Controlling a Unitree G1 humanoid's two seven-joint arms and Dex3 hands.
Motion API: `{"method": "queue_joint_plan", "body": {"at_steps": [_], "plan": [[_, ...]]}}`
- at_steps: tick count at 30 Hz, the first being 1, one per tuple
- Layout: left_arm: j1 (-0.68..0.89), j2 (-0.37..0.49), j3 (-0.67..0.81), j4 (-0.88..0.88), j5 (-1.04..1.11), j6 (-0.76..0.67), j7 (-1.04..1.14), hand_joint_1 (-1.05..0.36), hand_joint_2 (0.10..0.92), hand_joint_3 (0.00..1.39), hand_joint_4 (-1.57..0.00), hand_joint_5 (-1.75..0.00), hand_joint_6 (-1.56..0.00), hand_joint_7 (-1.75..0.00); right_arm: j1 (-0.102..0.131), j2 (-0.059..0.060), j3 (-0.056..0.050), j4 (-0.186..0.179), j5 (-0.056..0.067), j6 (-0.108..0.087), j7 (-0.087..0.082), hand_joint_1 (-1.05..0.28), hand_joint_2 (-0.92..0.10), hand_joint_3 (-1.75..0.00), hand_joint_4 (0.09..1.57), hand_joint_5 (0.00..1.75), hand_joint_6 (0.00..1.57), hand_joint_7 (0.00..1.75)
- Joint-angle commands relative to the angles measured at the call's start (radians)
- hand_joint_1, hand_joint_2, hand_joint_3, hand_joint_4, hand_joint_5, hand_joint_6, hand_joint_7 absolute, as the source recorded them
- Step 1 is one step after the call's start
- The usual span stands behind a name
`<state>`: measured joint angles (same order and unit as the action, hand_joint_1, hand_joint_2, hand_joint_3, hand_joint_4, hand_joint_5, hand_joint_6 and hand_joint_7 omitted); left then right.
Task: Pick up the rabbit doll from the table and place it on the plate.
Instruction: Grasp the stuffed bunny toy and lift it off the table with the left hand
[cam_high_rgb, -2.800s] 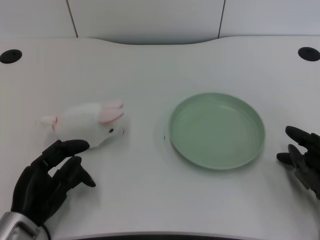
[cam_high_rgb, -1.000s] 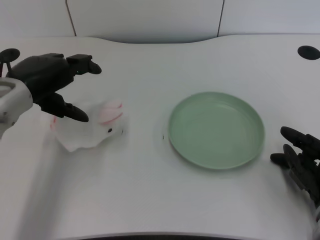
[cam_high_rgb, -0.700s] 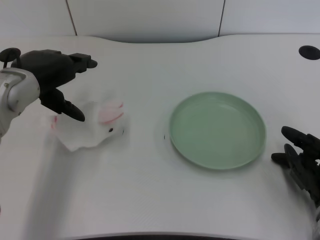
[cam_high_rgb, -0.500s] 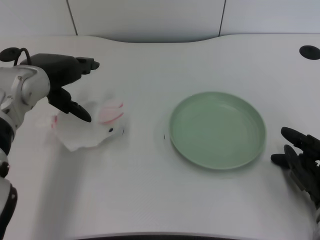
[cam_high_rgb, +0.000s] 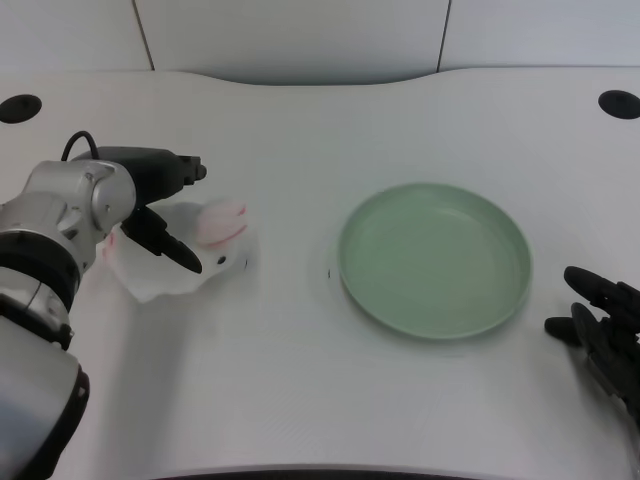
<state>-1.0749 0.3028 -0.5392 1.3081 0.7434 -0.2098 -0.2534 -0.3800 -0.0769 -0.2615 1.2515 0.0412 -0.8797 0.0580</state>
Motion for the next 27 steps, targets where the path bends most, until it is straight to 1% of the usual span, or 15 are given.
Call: {"method": "queue_joint_plan", "body": {"at_steps": [1, 3, 5, 6, 7, 11, 13, 16, 20, 21, 22, 23, 24, 25, 27], "plan": [[0.008, -0.013, -0.023, 0.026, 0.013, 0.027, 0.02, -1.05, 0.875, 0.0, 0.0, -0.33, 0.0, -0.35, 0.029, -0.013, -0.003, -0.004, 0.002, -0.026, -0.014, -0.39, -0.92, -0.31, 0.82, 0.58, 0.88, 0.0], [0.012, -0.017, -0.034, 0.031, 0.017, 0.028, 0.025, -1.05, 0.874, 0.0, 0.0, -0.35, 0.0, -0.36, 0.035, -0.015, 0.003, -0.011, -0.005, -0.039, -0.02, -0.41, -0.92, -0.32, 0.82, 0.58, 0.87, 0.0], [0.015, -0.026, -0.052, 0.038, 0.028, 0.042, 0.029, -1.05, 0.873, 0.0, 0.0, -0.31, 0.0, -0.35, 0.042, -0.02, 0.012, -0.016, -0.023, -0.05, -0.039, -0.41, -0.92, -0.33, 0.83, 0.59, 0.86, 0.0], [0.016, -0.03, -0.062, 0.04, 0.035, 0.048, 0.033, -1.05, 0.873, 0.0, 0.0, -0.3, 0.0, -0.35, 0.045, -0.021, 0.014, -0.019, -0.027, -0.053, -0.045, -0.4, -0.92, -0.33, 0.83, 0.59, 0.86, 0.0], [0.016, -0.033, -0.073, 0.042, 0.044, 0.052, 0.04, -1.05, 0.873, 0.0, 0.0, -0.29, 0.0, -0.35, 0.048, -0.022, 0.016, -0.021, -0.03, -0.056, -0.047, -0.4, -0.92, -0.33, 0.82, 0.59, 0.86, 0.0], [0.022, -0.043, -0.12, 0.047, 0.085, 0.061, 0.08, -1.05, 0.859, 0.0, 0.0, -0.29, 0.0, -0.38, 0.062, -0.023, 0.02, -0.027, -0.03, -0.064, -0.055, -0.41, -0.92, -0.32, 0.81, 0.59, 0.87, 0.0], [0.022, -0.048, -0.138, 0.051, 0.099, 0.07, 0.089, -1.03, 0.867, 0.0, 0.0, -0.3, 0.0, -0.35, 0.065, -0.021, 0.016, -0.026, -0.021, -0.07, -0.047, -0.41, -0.92, -0.31, 0.81, 0.58, 0.87, 0.01], [0.029, -0.054, -0.162, 0.054, 0.117, 0.069, 0.113, -1.03, 0.882, 0.01, 0.0, -0.29, 0.0, -0.31, 0.077, -0.016, 0.014, -0.032, -0.014, -0.073, -0.043, -0.42, -0.92, -0.31, 0.81, 0.58, 0.88, 0.01], [0.043, -0.06, -0.161, 0.057, 0.114, 0.054, 0.152, -1.05, 0.859, 0.0, 0.0, -0.25, 0.0, -0.36, 0.085, -0.012, 0.003, -0.026, 0.003, -0.071, -0.033, -0.42, -0.92, -0.29, 0.82, 0.58, 0.89, 0.01], [0.044, -0.06, -0.165, 0.058, 0.118, 0.052, 0.16, -1.05, 0.877, 0.01, 0.0, -0.24, 0.0, -0.33, 0.087, -0.011, 0.0, -0.025, 0.005, -0.071, -0.033, -0.38, -0.92, -0.29, 0.82, 0.57, 0.89, 0.02], [0.046, -0.062, -0.17, 0.059, 0.122, 0.054, 0.17, -1.05, 0.884, 0.01, 0.0, -0.23, 0.0, -0.3, 0.088, -0.01, -0.002, -0.026, 0.008, -0.071, -0.027, -0.37, -0.92, -0.29, 0.81, 0.56, 0.89, 0.01], [0.048, -0.064, -0.173, 0.061, 0.124, 0.059, 0.176, -1.05, 0.889, 0.01, 0.0, -0.22, 0.0, -0.28, 0.09, -0.01, -0.004, -0.027, 0.01, -0.074, -0.02, -0.35, -0.92, -0.29, 0.81, 0.55, 0.89, 0.01], [0.048, -0.065, -0.173, 0.062, 0.123, 0.062, 0.181, -1.05, 0.89, 0.01, 0.0, -0.22, 0.0, -0.27, 0.092, -0.01, -0.003, -0.029, 0.009, -0.078, -0.017, -0.35, -0.92, -0.29, 0.81, 0.55, 0.89, 0.01], [0.048, -0.066, -0.173, 0.063, 0.121, 0.062, 0.184, -1.05, 0.89, 0.01, 0.0, -0.21, 0.0, -0.26, 0.094, -0.01, -0.001, -0.033, 0.007, -0.079, -0.019, -0.35, -0.92, -0.29, 0.81, 0.55, 0.88, 0.01], [0.049, -0.067, -0.174, 0.064, 0.12, 0.061, 0.196, -1.05, 0.887, 0.0, 0.0, -0.2, 0.0, -0.21, 0.095, -0.008, -0.003, -0.037, 0.01, -0.084, -0.018, -0.36, -0.92, -0.29, 0.82, 0.55, 0.88, 0.0]]}}
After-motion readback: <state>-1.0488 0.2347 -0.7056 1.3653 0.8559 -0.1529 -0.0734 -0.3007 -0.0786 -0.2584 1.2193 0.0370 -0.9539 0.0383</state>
